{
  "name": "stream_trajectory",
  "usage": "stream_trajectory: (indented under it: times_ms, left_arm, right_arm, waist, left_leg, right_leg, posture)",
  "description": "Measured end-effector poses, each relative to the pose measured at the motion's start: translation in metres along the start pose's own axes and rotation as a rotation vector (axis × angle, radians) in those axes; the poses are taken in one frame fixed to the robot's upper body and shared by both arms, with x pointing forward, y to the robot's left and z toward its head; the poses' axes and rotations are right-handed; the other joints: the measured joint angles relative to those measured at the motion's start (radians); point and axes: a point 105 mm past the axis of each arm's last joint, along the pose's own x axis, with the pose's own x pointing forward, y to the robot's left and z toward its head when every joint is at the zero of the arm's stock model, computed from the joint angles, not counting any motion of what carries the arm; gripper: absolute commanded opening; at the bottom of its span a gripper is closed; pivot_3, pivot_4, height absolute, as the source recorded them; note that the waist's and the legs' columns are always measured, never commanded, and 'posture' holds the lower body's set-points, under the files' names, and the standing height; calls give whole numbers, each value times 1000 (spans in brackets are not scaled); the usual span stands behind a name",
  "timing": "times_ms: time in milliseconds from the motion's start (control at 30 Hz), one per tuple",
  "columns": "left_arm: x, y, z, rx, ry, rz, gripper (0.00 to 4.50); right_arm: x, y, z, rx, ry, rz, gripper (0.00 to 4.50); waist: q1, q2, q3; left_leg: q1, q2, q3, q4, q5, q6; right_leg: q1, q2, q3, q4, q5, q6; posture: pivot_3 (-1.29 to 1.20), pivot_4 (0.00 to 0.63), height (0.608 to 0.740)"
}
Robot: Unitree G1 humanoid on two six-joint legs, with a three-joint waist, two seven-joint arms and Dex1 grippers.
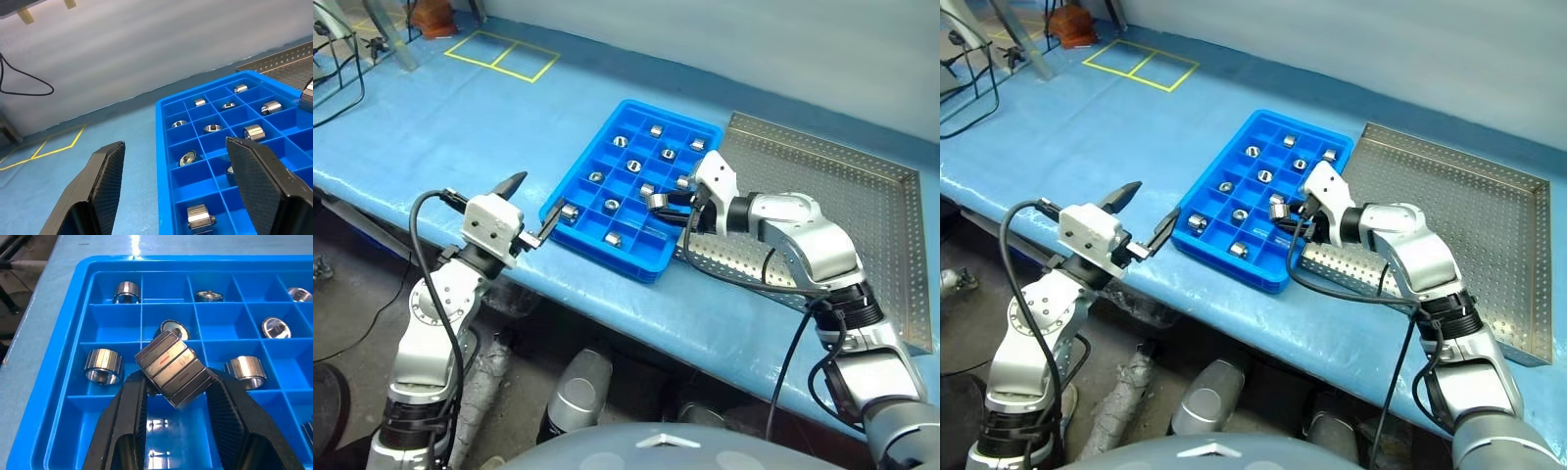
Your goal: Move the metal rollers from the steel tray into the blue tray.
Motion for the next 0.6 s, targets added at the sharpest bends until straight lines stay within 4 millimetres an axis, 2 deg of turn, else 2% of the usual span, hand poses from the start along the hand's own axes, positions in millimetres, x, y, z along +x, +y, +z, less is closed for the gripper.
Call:
stream_trajectory:
  times_ms: [233, 533, 600]
  left_arm:
    - [1, 2, 1, 27, 3, 4, 3577]
    - [4, -1, 4, 39, -6, -16, 3577]
    - [6, -4, 6, 41, -15, -29, 3577]
  right_arm:
    - [-3, -3, -14, -30, 78, -20, 1422]
    - [-17, -14, -23, -28, 128, -59, 1422]
    - [-18, -14, -27, -18, 138, -59, 2152]
  waist:
    - [34, 0, 0]
    - [41, 0, 0]
    - [40, 0, 0]
  left_leg:
    - [-6, 0, 0, 1, 0, -1]
    - [-6, 0, 0, 1, 0, -1]
    - [-7, 0, 0, 1, 0, -1]
  right_leg:
    - [-6, 0, -1, 0, 0, 1]
    - [-6, 0, -1, 0, 0, 1]
    - [-6, 0, -2, 0, 0, 1]
  posture:
    - [473, 150, 740]
    - [444, 150, 740]
    - [439, 150, 740]
